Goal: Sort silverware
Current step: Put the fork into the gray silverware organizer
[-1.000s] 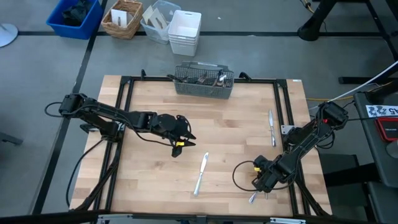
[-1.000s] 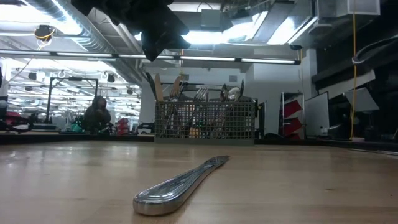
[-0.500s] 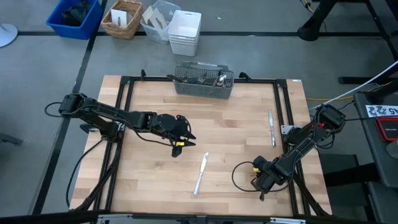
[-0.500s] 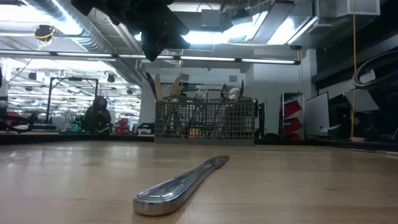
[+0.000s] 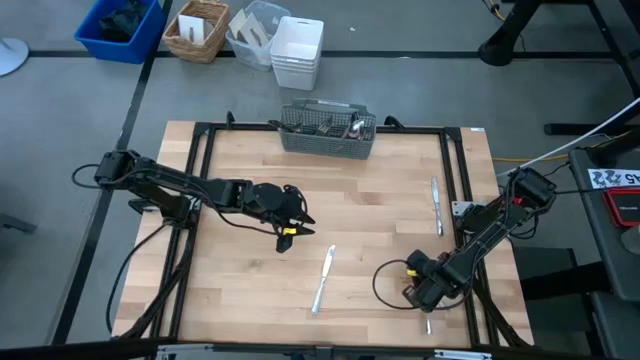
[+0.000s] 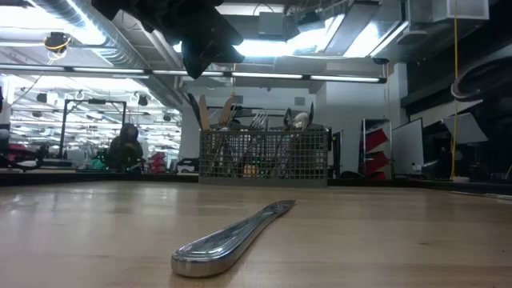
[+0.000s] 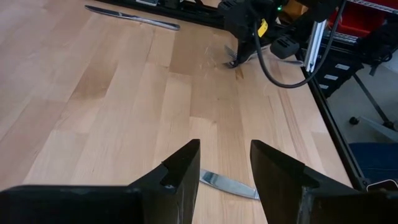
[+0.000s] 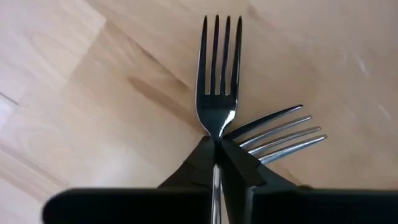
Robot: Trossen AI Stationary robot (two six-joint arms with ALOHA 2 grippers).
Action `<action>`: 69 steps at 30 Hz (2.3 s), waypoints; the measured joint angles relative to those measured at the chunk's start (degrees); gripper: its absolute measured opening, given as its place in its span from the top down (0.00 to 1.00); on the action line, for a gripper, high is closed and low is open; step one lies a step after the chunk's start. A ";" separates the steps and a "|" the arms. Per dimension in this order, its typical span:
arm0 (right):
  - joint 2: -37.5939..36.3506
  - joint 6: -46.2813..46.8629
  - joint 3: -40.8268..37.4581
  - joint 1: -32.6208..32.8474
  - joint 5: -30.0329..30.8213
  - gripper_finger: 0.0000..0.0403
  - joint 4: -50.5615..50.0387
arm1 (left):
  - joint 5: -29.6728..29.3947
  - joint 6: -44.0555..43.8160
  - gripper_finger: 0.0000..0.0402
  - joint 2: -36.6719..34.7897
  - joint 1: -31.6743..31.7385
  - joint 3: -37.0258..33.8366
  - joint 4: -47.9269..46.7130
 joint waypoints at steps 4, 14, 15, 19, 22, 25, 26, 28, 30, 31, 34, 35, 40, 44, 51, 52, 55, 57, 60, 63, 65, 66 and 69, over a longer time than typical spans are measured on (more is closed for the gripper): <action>0.02 0.01 -0.04 -0.02 3.32 0.94 0.05 | 0.00 0.00 0.67 0.01 0.00 0.00 0.00; 0.17 -0.57 0.85 -0.04 12.41 0.97 -0.34 | 0.01 0.00 0.67 0.00 0.04 0.00 0.36; 0.17 -1.36 1.26 -0.04 13.21 0.97 -0.28 | 0.00 0.00 0.67 0.00 0.13 0.00 0.60; 0.17 -3.02 2.28 -0.04 15.63 0.98 -0.38 | 0.00 0.00 0.67 0.00 0.13 0.00 2.18; 0.15 -3.23 2.79 -0.04 18.72 0.98 -0.40 | 0.00 0.00 0.67 0.00 0.13 -0.02 2.90; 0.15 -4.77 3.27 -0.09 22.83 0.98 -0.51 | -0.26 0.00 0.67 -0.10 0.44 -0.02 2.94; 0.15 -5.41 3.56 -0.27 24.49 0.98 -0.85 | -0.71 0.00 0.67 -0.32 0.55 -0.02 2.60; 0.09 -6.76 4.42 -0.93 27.25 0.98 -2.38 | -2.16 -0.02 0.67 -1.09 1.15 -0.07 2.74; 0.09 -9.30 5.69 -1.95 29.16 0.98 -5.06 | -3.76 -0.26 0.67 -2.24 1.80 -0.07 2.80; 0.09 -10.47 6.41 -2.53 30.39 0.98 -6.36 | -4.42 -0.28 0.67 -2.90 2.19 -0.07 2.93; 0.07 -15.55 8.62 -4.92 34.20 0.98 -10.24 | -5.19 -0.24 0.67 -4.89 3.44 -0.07 2.75; 0.07 -17.54 9.34 -5.87 35.85 0.98 -11.37 | -5.48 -0.24 0.67 -5.53 3.91 -0.07 2.79; 0.04 -31.09 12.33 -12.02 47.45 0.98 -13.14 | -6.54 1.40 0.67 -7.67 6.30 -0.04 2.75; 0.04 -43.24 14.76 -18.03 59.28 0.98 -11.55 | -8.09 2.99 0.67 -8.09 8.40 -0.04 2.84; 0.02 -61.59 19.86 -28.31 73.03 0.97 -6.51 | -8.52 3.02 0.67 -8.09 12.20 -0.04 2.70; 0.02 -64.01 20.35 -29.80 74.03 0.97 -5.12 | -8.52 3.02 0.67 -8.10 12.84 -0.04 2.66; 0.02 -71.36 21.53 -34.60 74.85 0.97 -0.48 | -8.54 4.00 0.67 -9.22 14.70 -0.04 1.63; 0.01 -76.60 21.93 -37.36 74.27 0.97 3.53 | -8.62 5.00 0.67 -10.66 16.13 -0.04 -0.78; 0.00 -86.59 22.16 -41.20 70.72 0.97 11.94 | -8.86 5.83 0.67 -13.28 18.41 -0.04 -4.55; 0.00 -99.56 22.21 -44.66 60.23 0.97 25.15 | -8.98 6.22 0.67 -15.83 20.52 0.00 -7.07; 0.00 -107.65 22.21 -46.90 49.64 0.97 34.77 | -9.00 7.25 0.67 -17.06 21.99 0.00 -8.58; 0.00 -110.75 22.22 -48.01 44.32 0.97 39.50 | -9.01 7.53 0.67 -17.49 22.64 0.00 -9.00; -0.01 -116.02 22.27 -51.22 33.62 0.97 50.31 | -8.99 8.13 0.67 -18.47 24.41 0.00 -9.80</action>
